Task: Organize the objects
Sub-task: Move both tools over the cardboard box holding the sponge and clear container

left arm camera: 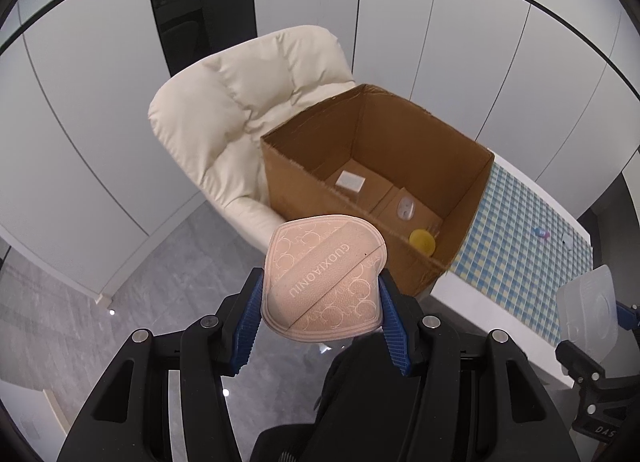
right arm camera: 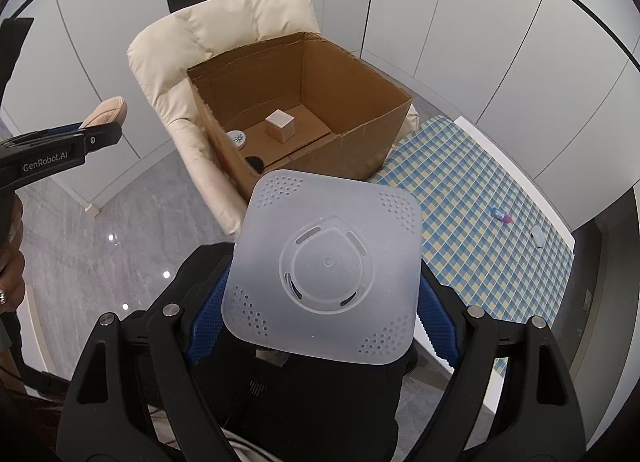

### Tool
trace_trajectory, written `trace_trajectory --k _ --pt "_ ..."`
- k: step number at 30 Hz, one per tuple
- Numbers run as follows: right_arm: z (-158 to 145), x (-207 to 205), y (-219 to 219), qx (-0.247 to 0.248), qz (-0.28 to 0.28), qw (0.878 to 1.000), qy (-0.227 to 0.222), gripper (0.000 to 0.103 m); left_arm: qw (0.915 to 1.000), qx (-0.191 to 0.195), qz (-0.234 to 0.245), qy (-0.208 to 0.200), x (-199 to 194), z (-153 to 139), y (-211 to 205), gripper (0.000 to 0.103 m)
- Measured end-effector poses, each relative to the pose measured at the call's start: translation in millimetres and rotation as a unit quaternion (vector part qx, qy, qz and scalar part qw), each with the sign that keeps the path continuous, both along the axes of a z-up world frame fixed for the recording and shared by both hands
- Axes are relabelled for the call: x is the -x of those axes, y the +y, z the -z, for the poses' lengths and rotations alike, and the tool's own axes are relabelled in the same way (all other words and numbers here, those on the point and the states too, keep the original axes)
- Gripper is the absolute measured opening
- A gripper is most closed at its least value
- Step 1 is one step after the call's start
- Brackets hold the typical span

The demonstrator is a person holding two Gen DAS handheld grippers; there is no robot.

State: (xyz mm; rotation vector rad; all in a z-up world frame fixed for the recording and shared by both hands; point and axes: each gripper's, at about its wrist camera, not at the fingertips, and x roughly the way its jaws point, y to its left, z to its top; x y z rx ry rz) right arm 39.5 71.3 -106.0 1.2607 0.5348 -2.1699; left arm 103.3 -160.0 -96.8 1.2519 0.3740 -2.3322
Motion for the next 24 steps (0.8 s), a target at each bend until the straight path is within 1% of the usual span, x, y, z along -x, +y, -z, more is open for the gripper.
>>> trace_trajectory --k 4,8,12,15,19,22,24 --pt "1 14 -10 -0.011 0.001 1.000 0.007 0.086 1.0000 0.007 0.006 0.001 20 4 -1 0.054" --pt "4 32 -24 -0.015 -0.002 1.000 0.008 0.086 0.9999 0.003 0.014 -0.005 43 13 -4 0.054" --pt "9 49 -44 -0.033 -0.004 0.999 0.024 0.086 0.9997 0.017 0.018 0.002 70 15 -10 0.054" --pt "15 67 -61 -0.028 -0.007 0.999 0.022 0.086 0.9992 0.037 0.018 0.000 95 19 -15 0.054" --pt "25 92 -85 -0.017 -0.009 1.000 0.018 0.086 0.9994 0.029 0.019 0.002 123 22 -24 0.054" --pt "31 110 -99 -0.002 -0.008 1.000 0.008 0.086 0.9990 0.039 0.021 -0.003 139 26 -26 0.054" --pt "35 122 -106 0.003 -0.006 1.000 0.005 0.086 0.9990 0.037 0.023 -0.005 148 28 -28 0.054"
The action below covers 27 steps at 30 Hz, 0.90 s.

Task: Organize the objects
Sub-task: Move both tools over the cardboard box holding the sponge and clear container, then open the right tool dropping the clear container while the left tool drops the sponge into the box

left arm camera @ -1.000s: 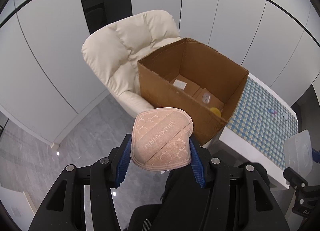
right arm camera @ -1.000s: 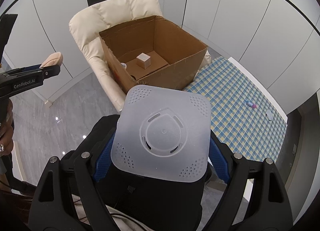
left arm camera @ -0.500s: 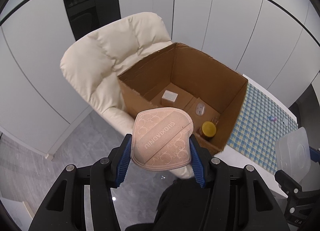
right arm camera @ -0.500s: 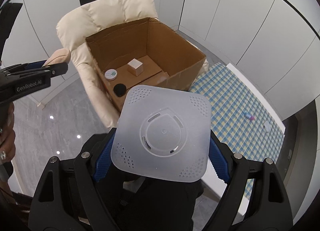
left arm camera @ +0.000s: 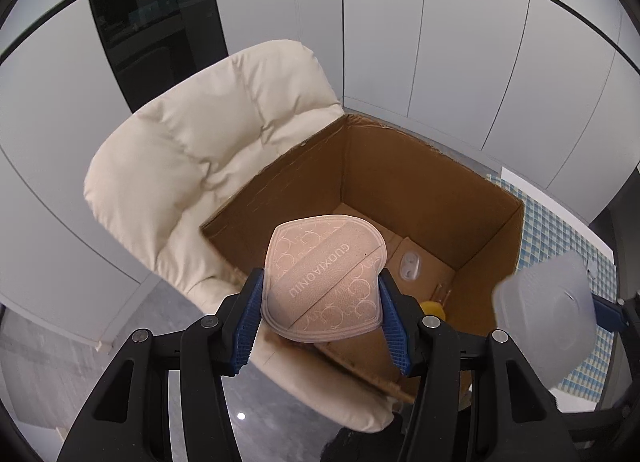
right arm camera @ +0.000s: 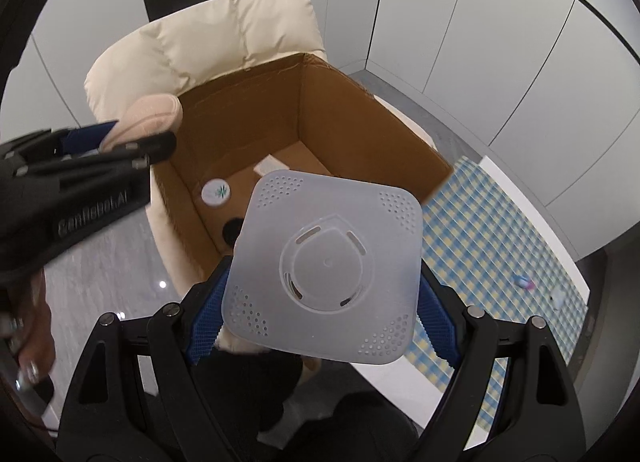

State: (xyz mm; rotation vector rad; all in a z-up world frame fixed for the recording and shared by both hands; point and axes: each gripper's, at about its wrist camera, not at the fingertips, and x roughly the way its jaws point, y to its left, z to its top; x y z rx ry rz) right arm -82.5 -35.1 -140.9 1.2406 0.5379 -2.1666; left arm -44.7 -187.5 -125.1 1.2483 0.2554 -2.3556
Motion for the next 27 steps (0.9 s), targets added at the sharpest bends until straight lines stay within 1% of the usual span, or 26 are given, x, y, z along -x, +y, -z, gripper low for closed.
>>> trace_trajectory --k 10,13,20,27 --pt "17 46 -24 0.005 0.008 1.000 -0.013 0.086 0.9998 0.002 -0.002 -0.019 35 19 -13 0.054" --pt "28 55 -26 0.004 0.007 1.000 -0.016 0.086 0.9997 0.001 -0.005 -0.024 43 24 -18 0.054" --pt "50 65 -29 0.002 0.004 1.000 -0.021 0.086 0.9994 -0.002 -0.010 -0.034 55 35 -26 0.054" --pt "54 68 -31 0.011 0.005 1.000 -0.025 0.086 0.9993 -0.006 -0.009 -0.035 57 39 -27 0.054"
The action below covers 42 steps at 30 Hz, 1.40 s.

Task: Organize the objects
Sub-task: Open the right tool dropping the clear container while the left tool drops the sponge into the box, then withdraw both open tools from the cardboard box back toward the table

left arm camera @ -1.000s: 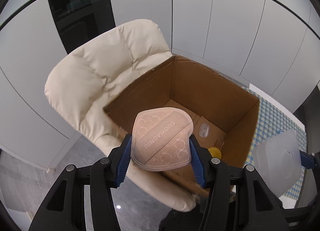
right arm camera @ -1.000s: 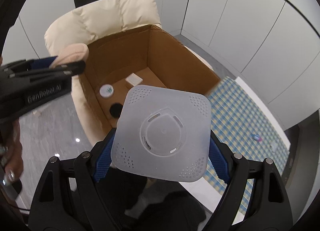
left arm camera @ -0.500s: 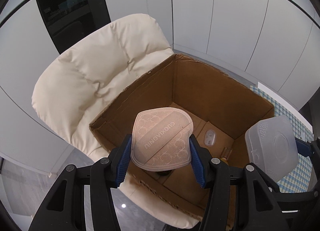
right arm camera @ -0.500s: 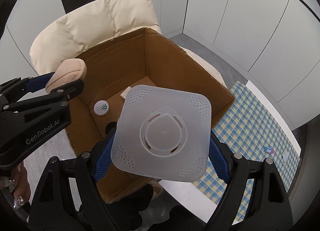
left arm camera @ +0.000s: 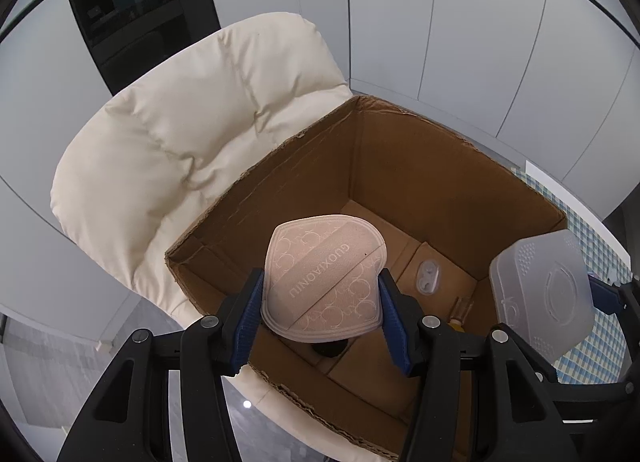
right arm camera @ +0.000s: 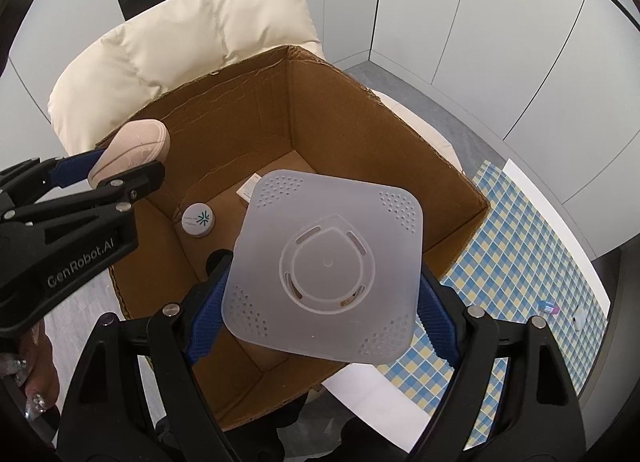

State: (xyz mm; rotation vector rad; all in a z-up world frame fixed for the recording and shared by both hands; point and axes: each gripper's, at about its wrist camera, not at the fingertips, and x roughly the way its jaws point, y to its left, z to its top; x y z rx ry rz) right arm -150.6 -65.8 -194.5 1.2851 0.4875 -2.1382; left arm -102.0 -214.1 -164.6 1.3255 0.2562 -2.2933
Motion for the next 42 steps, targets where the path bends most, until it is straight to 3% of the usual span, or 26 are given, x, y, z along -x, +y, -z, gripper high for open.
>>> trace_trajectory --k 10,11,13,15,16,24,42 --pt "-2 -1 -5 0.003 0.000 1.000 0.002 0.086 1.0000 0.001 0.001 0.008 -2 -2 1 0.056" --pt "-3 -2 -5 0.005 -0.001 1.000 0.002 0.086 0.9999 0.001 0.001 0.011 -3 -4 1 0.060" --pt "-6 -3 -7 0.014 -0.007 1.000 0.006 0.087 0.9999 -0.002 -0.002 0.013 -4 -6 -1 0.081" --pt "-8 -2 -8 0.007 0.000 1.000 0.007 0.097 0.9999 -0.010 -0.006 0.010 -5 -7 -3 0.099" --pt "-9 -2 -8 0.005 0.004 1.000 0.013 0.100 0.9998 -0.015 -0.008 0.013 -6 -8 -4 0.101" --pt "-22 -2 0 0.034 0.010 0.999 0.020 0.100 0.9994 -0.016 -0.017 0.027 -12 -16 -7 0.101" --pt "-22 -3 2 0.033 0.009 0.999 0.014 0.100 0.9995 -0.014 -0.016 0.025 -17 -20 -4 0.101"
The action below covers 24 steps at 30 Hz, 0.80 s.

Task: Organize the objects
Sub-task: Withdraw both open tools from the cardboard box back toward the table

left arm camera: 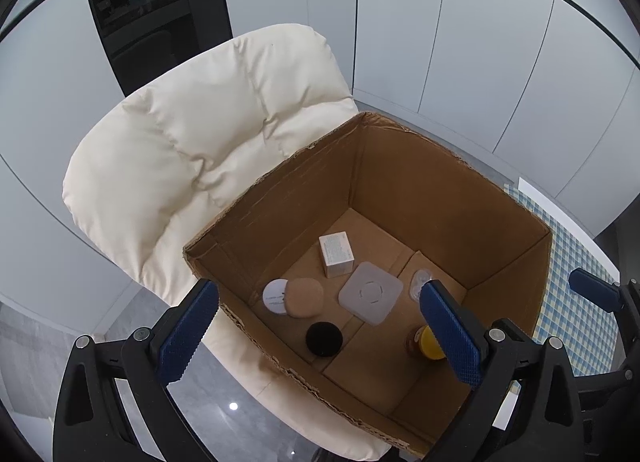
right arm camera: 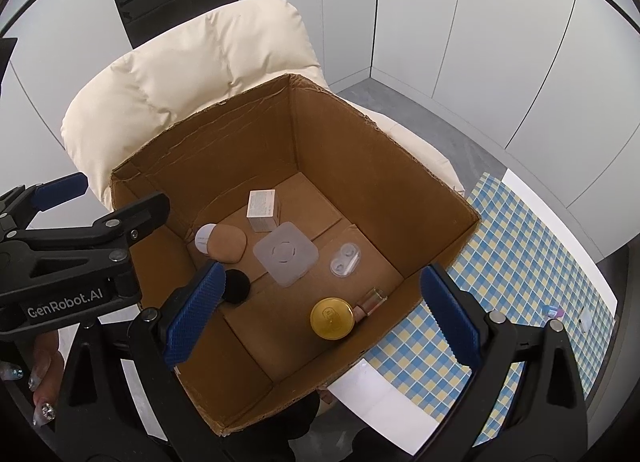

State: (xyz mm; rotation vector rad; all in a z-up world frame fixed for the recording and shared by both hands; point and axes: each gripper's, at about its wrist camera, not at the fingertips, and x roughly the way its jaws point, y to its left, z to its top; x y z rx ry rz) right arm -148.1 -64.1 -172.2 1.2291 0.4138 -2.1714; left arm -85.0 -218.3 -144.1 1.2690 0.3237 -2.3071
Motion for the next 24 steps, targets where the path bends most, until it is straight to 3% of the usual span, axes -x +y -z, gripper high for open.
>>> trace_trajectory --k 24 --pt "-46 -46 32 0.008 0.006 1.000 0.013 0.100 0.9998 0.001 0.001 0.018 -57 -46 23 0.101"
